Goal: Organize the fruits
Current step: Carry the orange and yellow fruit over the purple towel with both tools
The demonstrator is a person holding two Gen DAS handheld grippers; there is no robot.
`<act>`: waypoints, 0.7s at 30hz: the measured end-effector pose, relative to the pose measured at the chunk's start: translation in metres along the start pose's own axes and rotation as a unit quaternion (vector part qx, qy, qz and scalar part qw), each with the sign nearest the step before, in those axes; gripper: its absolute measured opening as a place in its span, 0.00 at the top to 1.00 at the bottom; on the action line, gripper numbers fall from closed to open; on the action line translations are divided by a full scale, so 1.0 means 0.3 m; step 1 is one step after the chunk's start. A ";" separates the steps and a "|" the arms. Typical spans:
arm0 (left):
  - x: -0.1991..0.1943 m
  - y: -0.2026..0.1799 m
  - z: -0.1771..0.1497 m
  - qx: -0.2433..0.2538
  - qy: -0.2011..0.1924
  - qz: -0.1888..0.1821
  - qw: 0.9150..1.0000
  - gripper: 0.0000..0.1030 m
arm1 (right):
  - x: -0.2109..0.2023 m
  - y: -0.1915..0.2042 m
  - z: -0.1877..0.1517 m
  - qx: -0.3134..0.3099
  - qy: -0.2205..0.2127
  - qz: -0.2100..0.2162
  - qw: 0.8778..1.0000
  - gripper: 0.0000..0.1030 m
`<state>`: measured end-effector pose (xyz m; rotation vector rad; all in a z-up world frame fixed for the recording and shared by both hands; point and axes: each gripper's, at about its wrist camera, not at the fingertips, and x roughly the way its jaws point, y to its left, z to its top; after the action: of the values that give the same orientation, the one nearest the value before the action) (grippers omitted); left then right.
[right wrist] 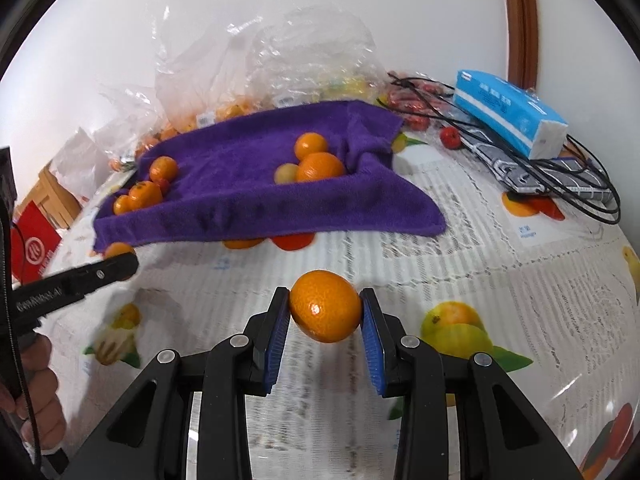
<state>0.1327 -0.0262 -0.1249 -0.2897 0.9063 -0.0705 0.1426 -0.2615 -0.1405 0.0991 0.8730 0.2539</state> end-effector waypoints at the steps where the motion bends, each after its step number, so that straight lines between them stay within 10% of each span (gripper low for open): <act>1: -0.007 0.007 0.000 -0.002 -0.001 -0.002 1.000 0.60 | -0.010 0.011 0.007 -0.001 -0.003 0.004 1.000 0.66; 21: -0.215 0.121 0.048 -0.041 -0.027 -0.004 0.999 0.60 | -0.180 0.180 0.121 -0.028 -0.061 0.013 0.998 0.66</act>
<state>0.1021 0.0235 -0.0772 -0.3698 0.8548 -0.0316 0.1275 -0.2228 -0.0667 0.0723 0.7432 0.2927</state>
